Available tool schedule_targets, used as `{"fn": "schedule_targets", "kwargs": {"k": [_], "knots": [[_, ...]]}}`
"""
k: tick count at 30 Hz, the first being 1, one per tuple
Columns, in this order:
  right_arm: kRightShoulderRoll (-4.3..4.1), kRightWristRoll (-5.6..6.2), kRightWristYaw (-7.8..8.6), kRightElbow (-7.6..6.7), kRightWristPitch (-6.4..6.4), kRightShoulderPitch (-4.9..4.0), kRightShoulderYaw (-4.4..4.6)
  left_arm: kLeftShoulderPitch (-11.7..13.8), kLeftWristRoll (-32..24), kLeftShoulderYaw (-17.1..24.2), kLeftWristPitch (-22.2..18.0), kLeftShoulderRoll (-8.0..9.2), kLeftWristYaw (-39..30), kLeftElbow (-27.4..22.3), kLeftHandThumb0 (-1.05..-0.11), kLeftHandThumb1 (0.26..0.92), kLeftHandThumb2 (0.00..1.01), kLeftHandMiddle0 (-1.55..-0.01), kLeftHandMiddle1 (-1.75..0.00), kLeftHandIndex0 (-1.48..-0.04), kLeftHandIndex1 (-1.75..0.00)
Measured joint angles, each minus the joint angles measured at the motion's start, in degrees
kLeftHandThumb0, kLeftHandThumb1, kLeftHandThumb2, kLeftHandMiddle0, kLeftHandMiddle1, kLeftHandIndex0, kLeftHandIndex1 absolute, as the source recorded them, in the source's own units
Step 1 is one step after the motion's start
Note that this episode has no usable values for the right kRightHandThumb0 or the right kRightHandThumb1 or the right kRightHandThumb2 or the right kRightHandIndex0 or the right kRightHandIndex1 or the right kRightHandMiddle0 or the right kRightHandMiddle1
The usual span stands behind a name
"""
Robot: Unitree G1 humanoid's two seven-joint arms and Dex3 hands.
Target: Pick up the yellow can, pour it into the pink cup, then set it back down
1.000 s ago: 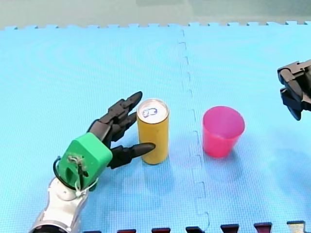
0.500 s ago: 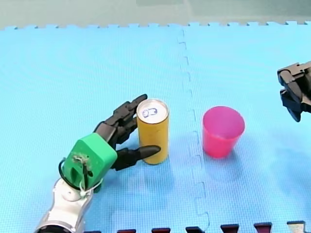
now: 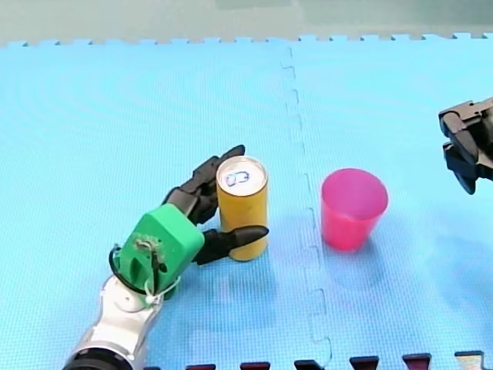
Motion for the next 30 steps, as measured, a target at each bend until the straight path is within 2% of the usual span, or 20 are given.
{"fn": "schedule_targets", "kwargs": {"k": [4, 8, 14, 15, 17, 18, 19, 22, 25, 30], "knots": [[-0.02, -0.01, -0.05, 0.00, -0.04, 0.14, -0.03, -0.2, 0.0, 0.0, -0.2, -0.07, 0.0, 0.4, -0.947, 0.700, 0.00, -0.33, 0.00, -0.28, 0.00], [-0.02, -0.31, -0.94, -0.03, -0.31, 0.34, 0.23, -0.4, 0.0, 0.0, -0.3, -0.22, -0.1, 0.9, -0.954, 0.705, 0.00, -0.33, 0.00, -0.28, 0.00], [-0.04, -0.32, -0.88, -0.08, -0.62, 0.50, 0.43, -1.0, 0.0, 0.0, -0.5, -0.38, -0.1, 1.7, -0.965, 0.712, 0.00, -0.34, -0.01, -0.28, 0.00], [-0.05, -0.30, -0.82, -0.09, -0.65, 0.52, 0.43, -1.1, 0.0, 0.0, -0.6, -0.41, -0.1, 1.8, -0.966, 0.713, 0.00, -0.37, -0.02, -0.28, 0.00], [-0.05, -0.29, -0.75, -0.14, -0.75, 0.58, 0.45, -1.2, -0.3, 0.2, -0.6, -0.59, -0.4, 2.0, -0.949, 0.716, 0.00, -0.49, -0.07, -0.38, -0.04], [-0.06, -0.28, -0.75, -0.16, -0.82, 0.61, 0.47, -1.2, -0.5, 0.4, -0.6, -0.73, -0.5, 2.1, -0.890, 0.708, 0.00, -0.58, -0.09, -0.47, -0.05], [-0.07, -0.29, -0.76, -0.20, -0.93, 0.68, 0.51, -1.2, -1.2, 0.9, -0.5, -1.05, -0.3, 2.1, -0.703, 0.700, 0.00, -0.76, -0.11, -0.66, -0.06], [-0.13, -0.29, -0.76, -0.25, -1.24, 0.87, 0.62, -1.1, -2.4, 2.3, 0.2, -2.01, 2.1, 1.7, -0.465, 0.745, 0.01, -1.01, -0.15, -0.95, -0.08], [-0.13, -0.29, -0.75, -0.27, -1.40, 0.94, 0.65, -0.8, -1.5, 2.5, 0.2, -2.52, 6.8, 0.9, -0.421, 0.769, 0.01, -1.15, -0.16, -1.09, -0.08], [-0.25, -0.18, -0.53, -0.33, -1.61, 1.15, 0.63, 0.3, 0.9, 1.9, 0.2, -2.98, 14.0, -0.8, -0.413, 0.793, 0.01, -1.19, -0.14, -1.12, -0.05]]}}
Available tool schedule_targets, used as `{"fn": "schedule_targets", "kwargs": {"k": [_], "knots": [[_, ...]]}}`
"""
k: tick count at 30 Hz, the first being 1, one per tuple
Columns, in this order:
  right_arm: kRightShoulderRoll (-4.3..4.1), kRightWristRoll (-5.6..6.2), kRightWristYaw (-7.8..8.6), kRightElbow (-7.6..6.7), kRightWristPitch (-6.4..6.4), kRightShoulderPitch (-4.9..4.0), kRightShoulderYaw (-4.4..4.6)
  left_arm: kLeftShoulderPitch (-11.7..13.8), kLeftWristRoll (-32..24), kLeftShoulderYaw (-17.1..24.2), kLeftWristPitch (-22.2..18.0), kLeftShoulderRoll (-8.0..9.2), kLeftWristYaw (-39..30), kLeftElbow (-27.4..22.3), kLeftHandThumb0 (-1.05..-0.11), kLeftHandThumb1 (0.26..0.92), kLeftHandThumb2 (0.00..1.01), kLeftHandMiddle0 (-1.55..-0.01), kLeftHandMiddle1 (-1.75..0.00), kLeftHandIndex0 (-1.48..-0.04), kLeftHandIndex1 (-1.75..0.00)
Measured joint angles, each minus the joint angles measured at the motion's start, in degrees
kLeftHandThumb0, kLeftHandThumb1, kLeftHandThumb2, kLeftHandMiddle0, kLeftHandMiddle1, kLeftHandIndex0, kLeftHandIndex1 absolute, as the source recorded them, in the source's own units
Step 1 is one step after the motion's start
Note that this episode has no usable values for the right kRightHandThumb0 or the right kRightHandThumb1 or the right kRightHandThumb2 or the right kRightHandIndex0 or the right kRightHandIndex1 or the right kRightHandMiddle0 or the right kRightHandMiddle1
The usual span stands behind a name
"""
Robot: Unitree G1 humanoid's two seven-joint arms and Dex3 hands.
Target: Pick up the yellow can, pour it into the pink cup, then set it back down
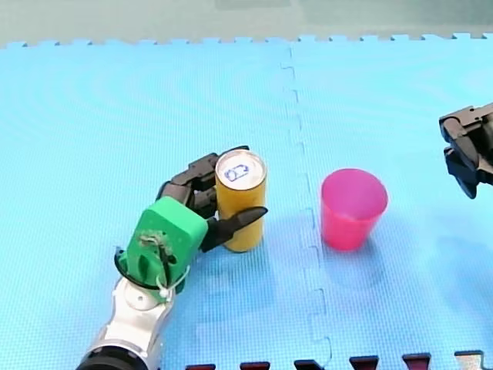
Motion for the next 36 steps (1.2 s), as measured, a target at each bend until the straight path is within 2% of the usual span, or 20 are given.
{"fn": "schedule_targets", "kwargs": {"k": [10, 22, 28, 32, 36], "knots": [[-0.17, 0.15, 0.33, -0.01, 0.00, 0.16, -0.06, 0.9, 2.0, -0.9, 0.9, -0.28, 4.7, -1.9, -0.407, 0.801, 0.00, -1.24, -0.10, -1.16, -0.03], [0.17, 0.09, -0.19, 0.00, 0.15, 0.13, 0.12, 1.2, -1.0, 0.8, 1.8, -0.23, 2.9, -1.9, -0.399, 0.798, 0.00, -1.28, -0.07, -1.17, -0.01], [0.33, -0.13, -0.59, -0.04, 0.14, -0.02, 0.49, 1.1, -3.1, 2.3, 1.9, -0.17, 1.0, -1.6, -0.394, 0.794, 0.00, -1.29, -0.05, -1.17, -0.01], [0.48, -0.17, -0.71, -0.04, 0.14, -0.07, 0.69, -0.5, -5.2, 3.9, 4.1, 0.10, -0.2, -2.4, -0.390, 0.791, 0.00, -1.30, -0.05, -1.16, 0.00], [0.61, -0.26, -0.83, -0.04, 0.13, -0.17, 0.85, -2.7, -5.4, 4.4, 6.9, 0.25, 0.9, -6.6, -0.389, 0.789, 0.00, -1.30, -0.04, -1.19, -0.01]]}}
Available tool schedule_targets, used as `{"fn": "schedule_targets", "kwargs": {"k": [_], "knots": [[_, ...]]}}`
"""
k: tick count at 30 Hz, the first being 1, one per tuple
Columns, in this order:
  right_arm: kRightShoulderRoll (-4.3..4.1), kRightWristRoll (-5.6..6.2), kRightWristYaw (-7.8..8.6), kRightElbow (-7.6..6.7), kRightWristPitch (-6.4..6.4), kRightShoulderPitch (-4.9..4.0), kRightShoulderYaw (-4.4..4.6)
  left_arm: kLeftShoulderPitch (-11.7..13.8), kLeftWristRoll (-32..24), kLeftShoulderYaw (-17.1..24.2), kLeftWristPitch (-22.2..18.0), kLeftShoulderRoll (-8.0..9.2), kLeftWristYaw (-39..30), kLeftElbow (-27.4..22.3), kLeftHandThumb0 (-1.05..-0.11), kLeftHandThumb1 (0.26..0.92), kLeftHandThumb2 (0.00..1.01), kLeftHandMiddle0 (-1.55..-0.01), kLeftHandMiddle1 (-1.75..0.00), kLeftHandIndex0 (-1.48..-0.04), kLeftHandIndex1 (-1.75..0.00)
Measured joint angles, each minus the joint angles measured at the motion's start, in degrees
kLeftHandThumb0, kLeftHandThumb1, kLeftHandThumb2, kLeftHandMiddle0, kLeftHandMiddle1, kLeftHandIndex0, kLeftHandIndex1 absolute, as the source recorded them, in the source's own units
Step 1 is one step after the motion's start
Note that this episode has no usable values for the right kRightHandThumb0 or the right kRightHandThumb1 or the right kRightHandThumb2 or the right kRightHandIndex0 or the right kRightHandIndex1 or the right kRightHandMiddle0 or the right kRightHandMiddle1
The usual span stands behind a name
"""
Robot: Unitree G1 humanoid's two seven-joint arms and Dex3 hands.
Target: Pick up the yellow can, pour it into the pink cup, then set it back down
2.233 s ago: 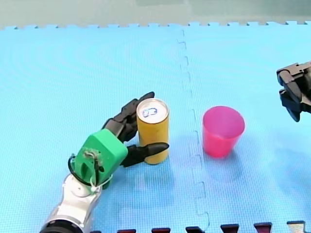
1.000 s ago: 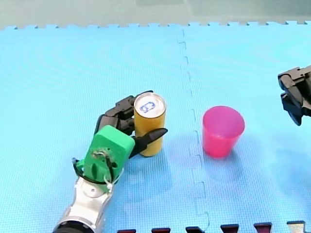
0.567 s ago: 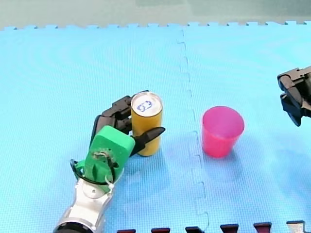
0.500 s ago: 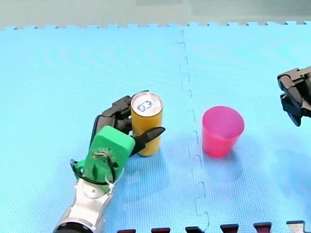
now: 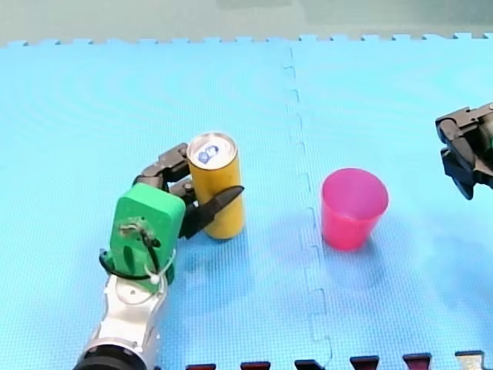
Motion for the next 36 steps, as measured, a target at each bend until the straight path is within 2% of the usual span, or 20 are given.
{"fn": "schedule_targets", "kwargs": {"k": [3, 8, 22, 31, 36], "knots": [[0.09, -0.26, -0.51, 0.00, 0.00, -0.04, 0.34, -0.7, 1.0, -0.4, 1.0, 0.06, 1.1, -2.3, -0.389, 0.788, 0.00, -1.31, -0.04, -1.20, -0.01], [0.37, -0.59, -0.97, -0.01, -0.02, -0.05, 0.81, -1.5, 2.9, -1.3, 1.2, 0.33, 2.6, -2.4, -0.391, 0.787, 0.00, -1.32, -0.03, -1.20, -0.01], [0.46, -0.61, -1.16, -0.05, -0.04, 0.12, 1.08, -2.1, 3.9, -1.9, 3.5, 0.62, 4.4, -3.2, -0.397, 0.786, 0.00, -1.34, -0.02, -1.21, 0.00], [0.59, -0.77, -1.46, -0.06, -0.04, 0.25, 1.40, -2.4, 9.0, -4.4, 7.4, 0.91, 9.5, -3.9, -0.396, 0.786, 0.00, -1.33, -0.01, -1.21, 0.00], [0.65, -0.77, -1.51, -0.05, -0.03, 0.31, 1.41, -4.2, 9.7, -4.9, 9.5, 0.89, 10.1, -2.5, -0.397, 0.789, 0.00, -1.33, -0.01, -1.21, 0.00]]}}
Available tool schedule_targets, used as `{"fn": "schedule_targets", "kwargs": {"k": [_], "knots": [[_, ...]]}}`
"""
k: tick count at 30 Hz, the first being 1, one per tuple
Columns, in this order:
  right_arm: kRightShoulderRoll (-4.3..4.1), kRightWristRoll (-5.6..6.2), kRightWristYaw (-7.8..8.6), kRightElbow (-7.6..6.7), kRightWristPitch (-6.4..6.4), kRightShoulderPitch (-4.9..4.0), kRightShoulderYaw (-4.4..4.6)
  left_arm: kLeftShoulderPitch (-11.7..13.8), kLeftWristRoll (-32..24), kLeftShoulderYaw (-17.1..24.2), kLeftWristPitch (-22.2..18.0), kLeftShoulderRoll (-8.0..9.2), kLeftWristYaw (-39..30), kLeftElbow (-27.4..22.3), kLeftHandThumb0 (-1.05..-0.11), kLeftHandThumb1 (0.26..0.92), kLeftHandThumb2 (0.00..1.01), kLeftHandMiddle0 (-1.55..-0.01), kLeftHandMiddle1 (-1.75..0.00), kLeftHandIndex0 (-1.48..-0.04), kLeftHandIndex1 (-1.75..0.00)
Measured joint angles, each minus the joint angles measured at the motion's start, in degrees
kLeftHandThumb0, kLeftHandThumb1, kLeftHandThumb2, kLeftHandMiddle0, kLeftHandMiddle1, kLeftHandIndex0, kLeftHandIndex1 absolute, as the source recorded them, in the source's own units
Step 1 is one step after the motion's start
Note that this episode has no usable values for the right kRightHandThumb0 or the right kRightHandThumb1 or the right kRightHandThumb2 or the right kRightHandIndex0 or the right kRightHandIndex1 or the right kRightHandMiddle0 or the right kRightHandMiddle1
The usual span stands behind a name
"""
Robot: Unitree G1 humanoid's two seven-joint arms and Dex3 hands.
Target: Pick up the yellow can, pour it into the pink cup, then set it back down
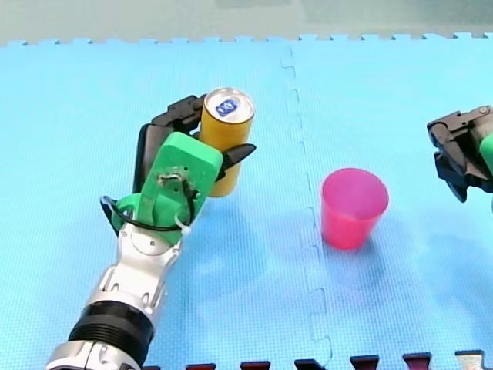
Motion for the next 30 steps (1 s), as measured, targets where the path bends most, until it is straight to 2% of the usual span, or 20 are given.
{"fn": "schedule_targets", "kwargs": {"k": [6, 11, 13, 16, 23, 27, 30], "knots": [[0.10, 0.06, 0.08, 0.01, 0.28, -0.01, -0.08, -1.8, 0.2, -0.5, 1.4, -0.07, 0.3, 2.3, -0.404, 0.790, 0.00, -1.33, -0.01, -1.21, 0.00], [0.36, 0.24, 0.26, 0.00, 0.26, -0.01, -0.19, -3.0, 0.8, -1.7, 1.7, -1.10, 0.8, 3.1, -0.411, 0.790, 0.00, -1.34, -0.01, -1.21, 0.00], [0.60, 0.69, 0.81, -0.01, -0.12, 0.06, -0.50, -3.6, 1.3, -2.2, 1.7, -1.54, 0.9, 3.7, -0.412, 0.791, 0.00, -1.34, -0.01, -1.21, 0.00], [1.06, 2.03, 2.31, -0.03, -0.56, 0.32, -1.42, -5.4, 1.7, -2.6, 1.5, -1.99, 1.2, 6.7, -0.410, 0.792, 0.00, -1.34, -0.01, -1.22, 0.00], [1.09, 3.21, 4.28, -0.01, -0.81, 0.66, -2.47, -6.6, 1.9, -3.0, -0.9, -1.96, 0.7, 9.4, -0.404, 0.794, 0.00, -1.32, 0.00, -1.20, 0.00], [1.25, 3.45, 4.64, 0.07, -0.20, 0.64, -2.86, -7.0, 2.1, -3.7, -1.4, -2.32, -0.2, 9.8, -0.400, 0.797, 0.00, -1.31, 0.00, -1.19, 0.00], [1.92, 3.20, 3.51, 0.07, 0.90, 0.42, -2.72, -7.1, 2.3, -4.3, -1.6, -3.06, -1.0, 10.1, -0.397, 0.797, 0.00, -1.31, 0.00, -1.20, 0.00]]}}
